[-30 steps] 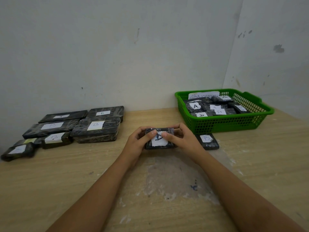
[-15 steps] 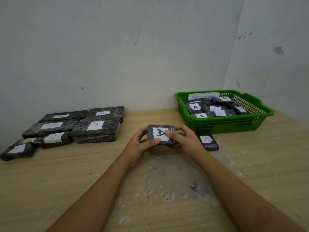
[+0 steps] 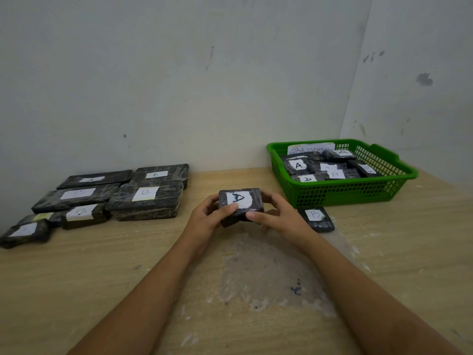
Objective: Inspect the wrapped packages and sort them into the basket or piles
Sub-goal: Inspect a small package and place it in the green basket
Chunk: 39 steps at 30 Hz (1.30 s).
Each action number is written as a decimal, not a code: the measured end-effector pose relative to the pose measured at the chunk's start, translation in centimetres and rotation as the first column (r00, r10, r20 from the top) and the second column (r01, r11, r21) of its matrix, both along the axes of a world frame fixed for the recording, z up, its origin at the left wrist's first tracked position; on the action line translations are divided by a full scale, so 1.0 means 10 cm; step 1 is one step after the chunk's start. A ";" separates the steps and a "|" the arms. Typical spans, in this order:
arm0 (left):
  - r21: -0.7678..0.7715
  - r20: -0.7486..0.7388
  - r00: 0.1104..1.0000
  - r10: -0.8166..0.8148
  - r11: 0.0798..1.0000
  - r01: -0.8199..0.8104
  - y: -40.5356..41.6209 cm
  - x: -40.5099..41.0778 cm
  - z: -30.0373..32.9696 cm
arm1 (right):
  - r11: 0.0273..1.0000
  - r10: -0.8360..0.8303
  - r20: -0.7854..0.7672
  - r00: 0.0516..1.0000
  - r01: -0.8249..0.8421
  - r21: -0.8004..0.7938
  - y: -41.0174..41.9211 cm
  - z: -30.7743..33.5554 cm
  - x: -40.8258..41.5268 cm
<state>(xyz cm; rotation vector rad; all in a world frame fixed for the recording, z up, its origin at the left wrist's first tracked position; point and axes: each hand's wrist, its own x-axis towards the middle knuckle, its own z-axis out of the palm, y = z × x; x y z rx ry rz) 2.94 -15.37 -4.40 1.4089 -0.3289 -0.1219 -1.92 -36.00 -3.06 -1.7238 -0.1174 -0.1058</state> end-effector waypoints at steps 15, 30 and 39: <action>0.173 0.121 0.992 0.019 0.984 -0.040 -0.06 -0.08 0.01 | 0.983 -0.162 -0.016 0.987 0.160 -0.086 -0.02 -0.07 0.07; 0.312 0.128 0.992 0.007 0.949 -0.047 -0.11 -0.13 0.00 | 0.961 -0.185 0.073 0.980 0.195 -0.194 -0.08 -0.05 0.08; 0.356 0.203 0.976 0.082 0.922 -0.151 -0.11 -0.09 -0.04 | 0.947 -0.143 0.064 0.988 0.156 -0.282 -0.08 -0.07 0.05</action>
